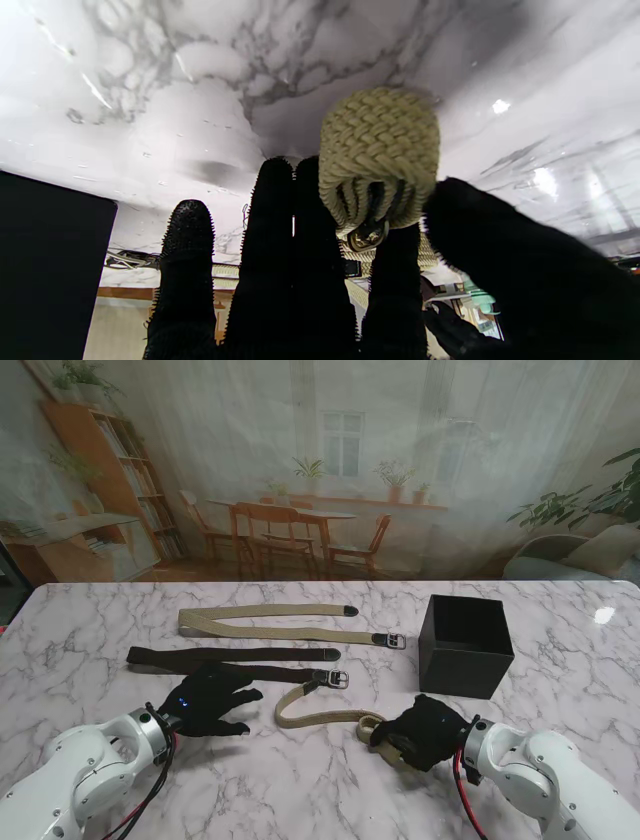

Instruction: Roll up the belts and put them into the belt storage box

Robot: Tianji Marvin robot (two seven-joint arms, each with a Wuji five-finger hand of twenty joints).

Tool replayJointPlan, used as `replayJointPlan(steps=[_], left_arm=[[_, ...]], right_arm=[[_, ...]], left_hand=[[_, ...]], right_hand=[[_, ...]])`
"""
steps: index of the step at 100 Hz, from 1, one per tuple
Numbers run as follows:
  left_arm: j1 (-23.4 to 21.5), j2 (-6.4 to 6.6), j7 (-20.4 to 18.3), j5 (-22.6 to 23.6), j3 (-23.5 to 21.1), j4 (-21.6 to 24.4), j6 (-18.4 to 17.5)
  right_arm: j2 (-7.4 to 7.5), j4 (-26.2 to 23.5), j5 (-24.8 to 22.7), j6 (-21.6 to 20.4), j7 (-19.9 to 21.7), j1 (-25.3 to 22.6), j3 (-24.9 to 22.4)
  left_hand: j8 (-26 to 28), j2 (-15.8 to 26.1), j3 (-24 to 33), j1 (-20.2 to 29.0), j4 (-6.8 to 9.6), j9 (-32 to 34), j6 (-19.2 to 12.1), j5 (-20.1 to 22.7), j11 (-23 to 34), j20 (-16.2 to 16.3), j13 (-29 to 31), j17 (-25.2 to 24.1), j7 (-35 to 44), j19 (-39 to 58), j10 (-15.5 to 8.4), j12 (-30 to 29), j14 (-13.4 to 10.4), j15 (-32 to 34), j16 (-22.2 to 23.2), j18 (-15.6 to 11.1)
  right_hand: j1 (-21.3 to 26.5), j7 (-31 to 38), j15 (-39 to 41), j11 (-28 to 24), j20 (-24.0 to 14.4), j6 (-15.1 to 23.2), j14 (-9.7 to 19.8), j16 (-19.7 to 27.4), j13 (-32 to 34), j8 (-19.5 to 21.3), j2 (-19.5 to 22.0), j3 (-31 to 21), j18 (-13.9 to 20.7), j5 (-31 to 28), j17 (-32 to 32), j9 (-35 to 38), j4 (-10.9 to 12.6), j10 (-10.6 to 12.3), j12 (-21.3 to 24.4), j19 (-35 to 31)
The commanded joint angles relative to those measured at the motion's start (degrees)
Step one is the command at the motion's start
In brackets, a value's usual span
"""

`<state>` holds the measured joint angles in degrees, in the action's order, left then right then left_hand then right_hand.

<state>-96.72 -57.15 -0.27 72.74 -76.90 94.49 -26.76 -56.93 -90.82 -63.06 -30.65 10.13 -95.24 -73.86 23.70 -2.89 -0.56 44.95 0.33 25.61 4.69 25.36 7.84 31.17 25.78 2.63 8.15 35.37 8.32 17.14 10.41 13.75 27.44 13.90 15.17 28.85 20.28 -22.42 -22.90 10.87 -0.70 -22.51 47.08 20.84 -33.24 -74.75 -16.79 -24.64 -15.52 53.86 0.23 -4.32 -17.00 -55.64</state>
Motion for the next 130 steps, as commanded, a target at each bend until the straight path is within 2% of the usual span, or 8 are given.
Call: replayJointPlan(steps=[1, 22, 35, 46, 51, 78, 113, 130], left_arm=[[-0.18, -0.10, -0.77, 0.06, 0.06, 0.19, 0.21], [-0.09, -0.09, -0.94, 0.03, 0.16, 0.17, 0.24], [0.02, -0.08, -0.97, 0.00, 0.30, 0.09, 0.30], [0.00, -0.07, -0.98, 0.02, 0.23, 0.09, 0.26], [-0.04, -0.07, -0.97, 0.05, 0.16, 0.11, 0.24], [-0.08, -0.05, -0.94, 0.22, -0.09, 0.15, 0.07], [-0.07, -0.04, -1.08, 0.20, -0.15, 0.11, 0.02], [-0.12, -0.04, -0.93, 0.28, -0.16, 0.06, 0.13]], right_arm=[[0.35, 0.15, -0.82, 0.21, 1.53, -1.32, 0.27], [0.51, -2.23, 1.85, 0.13, 6.17, -2.41, -0.87], [0.62, -3.12, 3.05, 0.50, 8.38, -2.83, -1.46], [0.58, -3.10, 1.65, 0.45, 7.27, -2.88, -1.52], [0.58, -2.91, 0.66, 0.19, 6.56, -2.74, -1.37], [0.88, -3.90, -3.86, -0.58, 6.24, -2.72, -1.24], [1.05, -6.65, -3.34, 0.72, 11.04, -3.73, -2.10], [1.12, -6.75, -3.22, 0.81, 11.72, -3.63, -1.89]], left_hand=[[0.34, 2.64, -0.97, 0.80, -1.29, -1.17, 1.25, 1.08, -0.10, -0.64, -0.32, -0.95, 0.43, -1.80, 0.50, -0.26, 0.32, -1.08, -0.19, 2.20], [0.34, 2.68, -0.99, 0.93, -1.29, -1.11, 1.30, 1.06, -0.07, -0.64, -0.26, -0.91, 0.43, -1.78, 0.53, -0.25, 0.35, -1.05, -0.17, 2.16], [0.34, 2.74, -0.97, 0.98, -1.28, -1.20, 1.30, 1.04, -0.10, -0.65, -0.29, -0.93, 0.44, -1.77, 0.55, -0.27, 0.32, -1.06, -0.16, 2.21], [0.34, 2.77, -0.93, 1.07, -1.27, -1.14, 1.23, 1.07, -0.08, -0.66, -0.29, -0.91, 0.45, -1.78, 0.52, -0.26, 0.30, -1.07, -0.16, 2.18], [0.34, 2.79, -0.94, 1.10, -1.27, -1.15, 1.32, 1.08, -0.08, -0.65, -0.33, -0.91, 0.46, -1.76, 0.49, -0.26, 0.34, -1.08, -0.17, 2.16], [0.35, 2.78, -0.95, 1.13, -1.27, -1.10, 1.19, 1.13, -0.04, -0.67, -0.28, -0.98, 0.49, -1.76, 0.46, -0.25, 0.26, -1.05, -0.15, 2.27], [0.36, 2.82, -0.98, 1.24, -1.27, -1.11, 1.22, 1.15, -0.03, -0.68, -0.23, -0.92, 0.51, -1.73, 0.52, -0.25, 0.32, -1.04, -0.15, 2.19], [0.36, 2.85, -0.93, 1.36, -1.26, -1.05, 1.31, 1.16, 0.02, -0.68, -0.17, -0.95, 0.53, -1.71, 0.49, -0.24, 0.40, -1.00, -0.13, 2.15]], right_hand=[[3.47, -0.77, -6.06, 2.16, 0.30, -17.14, 3.99, 3.57, -1.38, 1.38, -3.09, -8.51, 1.36, 4.05, 1.01, -3.97, 4.14, 8.25, 1.38, 0.94], [-5.55, -4.57, -8.14, 4.89, 0.65, -21.45, -0.08, 5.13, -5.53, 2.73, 1.90, 3.56, -0.38, 6.22, 2.82, -10.57, 3.18, 0.70, 4.93, 2.38], [-5.31, -6.63, -8.82, 7.20, 0.35, -22.68, -1.86, 5.49, -6.27, 3.40, 2.75, 2.31, -0.49, 5.82, 2.90, -11.73, 5.71, -2.13, 6.19, 2.78], [2.01, -6.02, -8.02, 6.49, -0.23, -21.96, 0.01, 5.35, -3.99, 5.06, -1.21, -9.10, 0.79, 5.08, 0.70, -9.53, 9.88, 0.77, 5.92, 1.57], [6.85, -5.14, -7.45, 5.32, 0.15, -21.78, 0.98, 5.18, -2.72, 6.28, -4.83, -13.71, 1.52, 4.99, -0.12, -8.39, 5.32, 2.17, 5.33, 0.94], [25.66, -1.52, -7.43, 5.46, 1.85, -21.65, 4.74, 6.17, -1.80, 6.97, -7.34, -14.22, 5.68, 8.88, -1.49, -8.32, -2.77, 7.52, 5.35, -0.30], [23.66, 2.72, -7.71, 19.89, 3.81, -24.81, 3.21, 8.77, 0.31, -1.34, -6.80, -14.02, 4.76, 7.41, -2.40, -2.56, -3.37, 1.45, 12.51, -1.63], [32.34, 7.74, -7.91, 19.85, 4.14, -25.18, 4.21, 9.46, 1.27, -4.45, -3.20, -10.68, 6.37, 9.76, -4.00, -2.01, -3.68, 2.53, 12.44, -2.84]])
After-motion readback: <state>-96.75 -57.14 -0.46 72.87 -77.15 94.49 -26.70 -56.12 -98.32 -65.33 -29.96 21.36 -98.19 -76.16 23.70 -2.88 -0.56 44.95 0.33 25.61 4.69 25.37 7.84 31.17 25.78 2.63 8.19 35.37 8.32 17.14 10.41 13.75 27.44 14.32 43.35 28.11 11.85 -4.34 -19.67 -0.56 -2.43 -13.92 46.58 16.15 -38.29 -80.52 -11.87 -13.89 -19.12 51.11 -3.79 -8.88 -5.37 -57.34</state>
